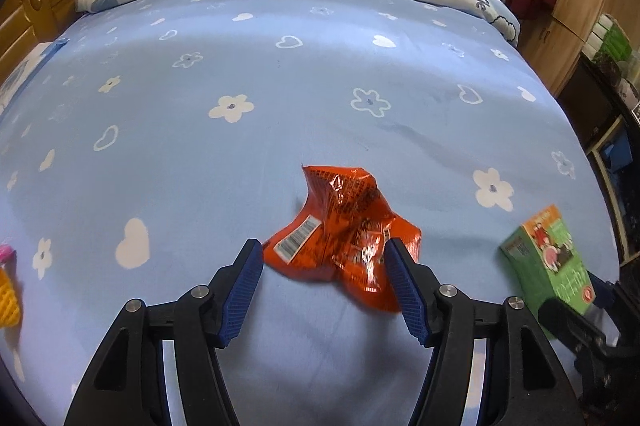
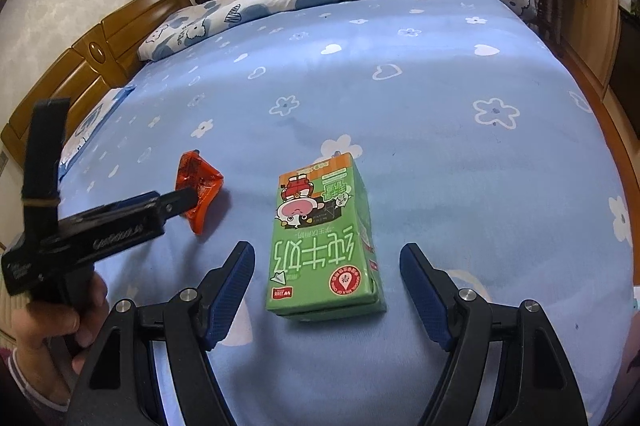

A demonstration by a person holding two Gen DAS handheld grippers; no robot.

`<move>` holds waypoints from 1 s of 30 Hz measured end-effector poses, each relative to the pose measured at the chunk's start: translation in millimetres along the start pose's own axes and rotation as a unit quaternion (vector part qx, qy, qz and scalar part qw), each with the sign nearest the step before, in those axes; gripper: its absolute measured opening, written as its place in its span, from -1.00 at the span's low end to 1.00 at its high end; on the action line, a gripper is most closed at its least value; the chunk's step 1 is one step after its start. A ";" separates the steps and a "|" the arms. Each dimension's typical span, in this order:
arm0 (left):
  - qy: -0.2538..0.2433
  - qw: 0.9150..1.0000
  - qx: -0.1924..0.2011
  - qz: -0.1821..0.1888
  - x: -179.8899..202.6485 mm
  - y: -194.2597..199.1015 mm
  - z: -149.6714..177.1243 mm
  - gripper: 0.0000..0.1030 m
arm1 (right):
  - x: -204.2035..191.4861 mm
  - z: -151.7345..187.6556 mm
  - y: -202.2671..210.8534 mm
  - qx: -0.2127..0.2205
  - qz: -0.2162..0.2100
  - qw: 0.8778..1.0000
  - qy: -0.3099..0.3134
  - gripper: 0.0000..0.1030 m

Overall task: Collect trash
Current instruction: 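Lower the left tool onto the orange wrapper while the right tool lowers onto the green carton, then grasp the orange wrapper with the left tool while the right tool grasps the green milk carton, then carry the orange wrapper and green milk carton in both tools over the bin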

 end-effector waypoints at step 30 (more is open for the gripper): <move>-0.029 0.997 -0.009 0.074 68.6 109.1 96.6 -0.91 | 48.6 62.0 110.5 0.026 -0.014 0.999 -0.041 0.05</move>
Point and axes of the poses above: each gripper's, at about its wrist camera, not at the fingertips, and y roughly against the way its jaws point, x to its right, z to its underside, the point moved 2 cm from there along -y, roughly the way its jaws point, and after that the axes turned 6 degrees about z, right-handed, at the moved point
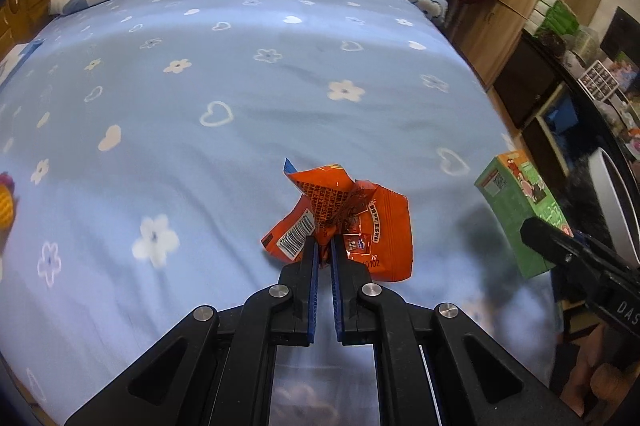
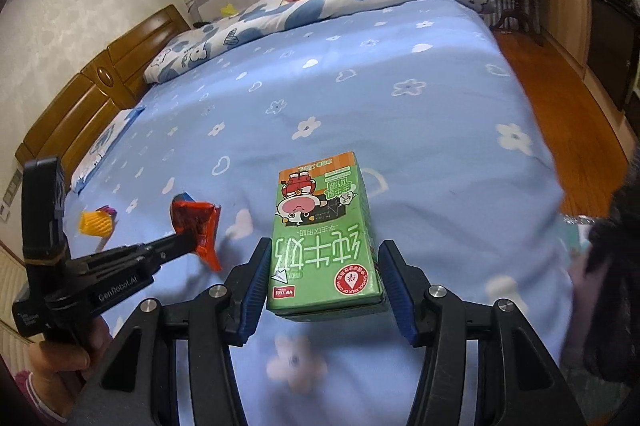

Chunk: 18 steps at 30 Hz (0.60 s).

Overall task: Collect trash
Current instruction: 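Carry the orange wrapper and green milk carton in both tools over the bin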

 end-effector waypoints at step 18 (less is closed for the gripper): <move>-0.070 0.997 0.001 0.029 88.4 38.6 33.7 -0.91 | 44.6 37.7 86.9 0.045 0.008 0.998 -0.038 0.05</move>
Point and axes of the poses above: each gripper's, at about its wrist camera, not at the fingertips, and y roughly against the way its jaws point, x to its right, z to its underside, the point moved 2 cm from there along -y, roughly the way its jaws point, and after that the axes turned 6 degrees about z, right-handed, at the moved point
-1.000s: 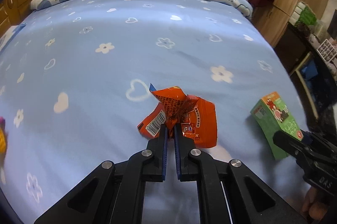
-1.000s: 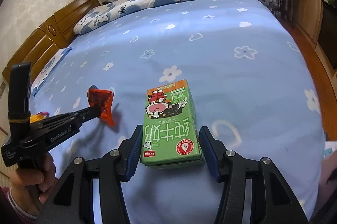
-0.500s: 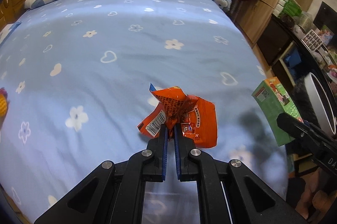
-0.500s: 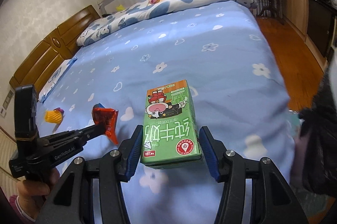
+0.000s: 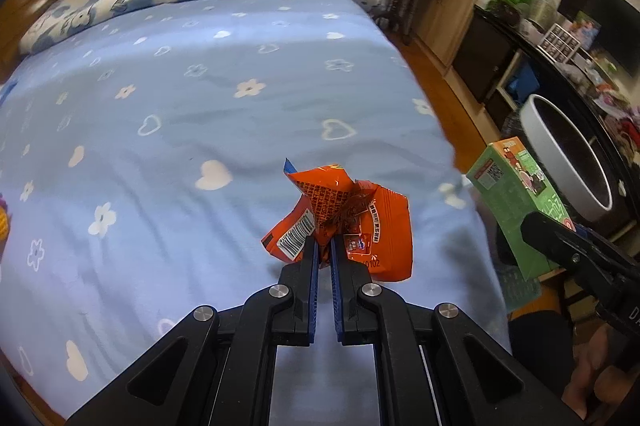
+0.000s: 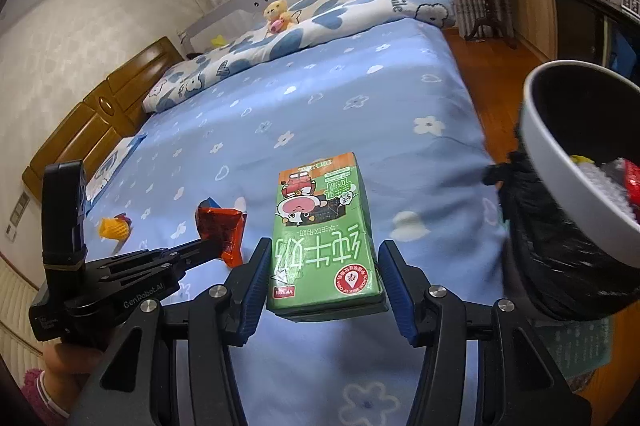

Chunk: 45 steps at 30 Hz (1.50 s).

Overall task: Collect trash
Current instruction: 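Carry the orange wrapper and green milk carton in both tools over the bin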

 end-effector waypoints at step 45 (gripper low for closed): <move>-0.101 0.994 0.003 0.045 84.5 2.5 -20.9 -0.91 | 72.0 -10.9 88.5 0.075 0.045 0.995 -0.046 0.05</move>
Point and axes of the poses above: each gripper's, at about its wrist camera, not at the fingertips, and y roughly against the way its jaws point, x to its right, z to its underside, the point moved 2 cm from there along -y, roughly the way its jaws point, and after that the axes turned 6 degrees about z, right-handed, at the moved point
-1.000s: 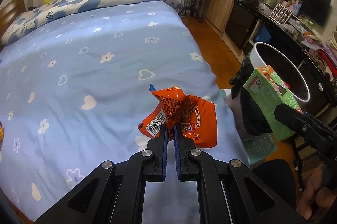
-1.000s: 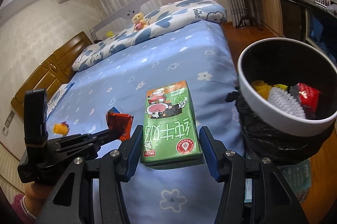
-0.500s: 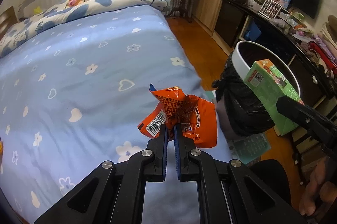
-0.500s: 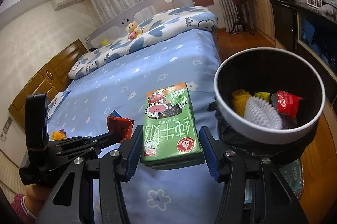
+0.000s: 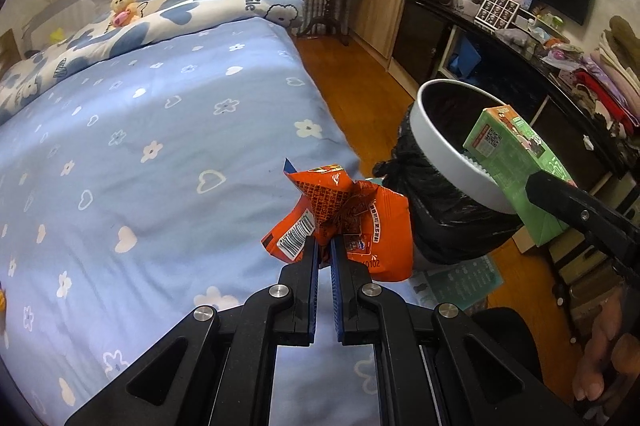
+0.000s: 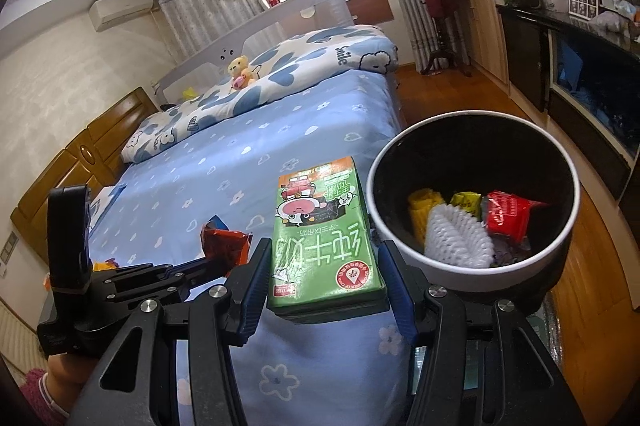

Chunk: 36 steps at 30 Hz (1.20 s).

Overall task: Collect trash
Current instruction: 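Carry the orange wrapper and green milk carton in both tools over the bin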

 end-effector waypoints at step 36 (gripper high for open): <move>-0.054 0.998 -0.003 0.029 42.0 -22.5 -30.3 -0.91 | 53.3 -25.7 10.7 0.012 0.051 0.998 -0.029 -0.01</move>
Point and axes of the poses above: each gripper's, at about its wrist camera, not at the fingertips, and y roughly against the way its jaws point, x to its right, z to its underside, the point moved 2 cm from there along -y, roughly the way its jaws point, and after that the axes turned 6 degrees about z, right-handed, at the moved point
